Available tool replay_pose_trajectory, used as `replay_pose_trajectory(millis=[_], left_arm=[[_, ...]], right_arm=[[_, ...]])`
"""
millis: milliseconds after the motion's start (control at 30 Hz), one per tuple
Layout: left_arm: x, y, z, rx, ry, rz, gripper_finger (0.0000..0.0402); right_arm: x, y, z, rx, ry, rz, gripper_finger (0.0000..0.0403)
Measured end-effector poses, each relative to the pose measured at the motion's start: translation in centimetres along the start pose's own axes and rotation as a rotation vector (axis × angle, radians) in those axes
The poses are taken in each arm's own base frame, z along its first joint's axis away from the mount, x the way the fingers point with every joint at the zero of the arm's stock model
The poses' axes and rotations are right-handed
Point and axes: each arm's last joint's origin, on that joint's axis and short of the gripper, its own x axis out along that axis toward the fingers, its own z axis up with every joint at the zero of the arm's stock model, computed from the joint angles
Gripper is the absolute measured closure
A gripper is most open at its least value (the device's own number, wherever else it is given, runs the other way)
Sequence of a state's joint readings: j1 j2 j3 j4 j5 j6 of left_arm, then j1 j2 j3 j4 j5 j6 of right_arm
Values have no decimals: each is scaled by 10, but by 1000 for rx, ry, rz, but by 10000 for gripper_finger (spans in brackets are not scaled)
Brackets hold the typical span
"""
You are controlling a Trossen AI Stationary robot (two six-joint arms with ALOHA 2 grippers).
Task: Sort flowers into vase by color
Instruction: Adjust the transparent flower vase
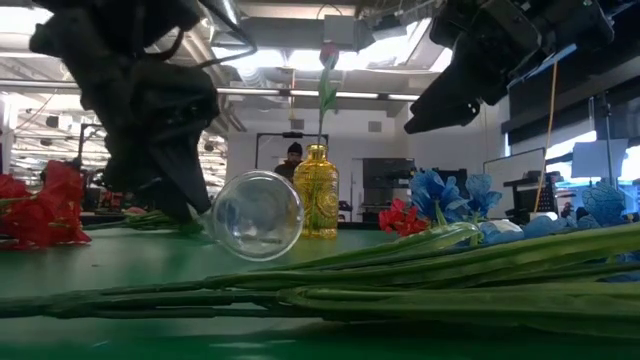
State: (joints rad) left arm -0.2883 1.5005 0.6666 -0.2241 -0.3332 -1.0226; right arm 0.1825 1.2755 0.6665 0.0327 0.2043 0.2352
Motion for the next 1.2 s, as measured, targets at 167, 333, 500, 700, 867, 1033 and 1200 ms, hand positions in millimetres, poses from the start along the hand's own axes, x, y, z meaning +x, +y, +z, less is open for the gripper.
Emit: replay_pose_trajectory(millis=[167,333,500,700,867,1033,1200], left_arm=[[0,2,8,71,-13,-9,184],[3,5,13,173,21,-44,184],[5,6,22,279,15,-102,184],[4,16,40,330,18,-136,184],[-13,24,59,340,-41,-208,184],[-16,32,71,345,-23,-357,184],[-1,61,65,271,-17,-515,206]], right_arm=[[0,0,0,-1,-4,1,130],[0,0,1,-3,-6,1,130],[0,0,0,-4,-6,-1,130],[0,0,0,-5,-3,-2,130],[0,0,0,-5,-3,-3,130],[0,0,0,-8,-4,-7,130],[0,-1,0,-9,-8,-27,130]])
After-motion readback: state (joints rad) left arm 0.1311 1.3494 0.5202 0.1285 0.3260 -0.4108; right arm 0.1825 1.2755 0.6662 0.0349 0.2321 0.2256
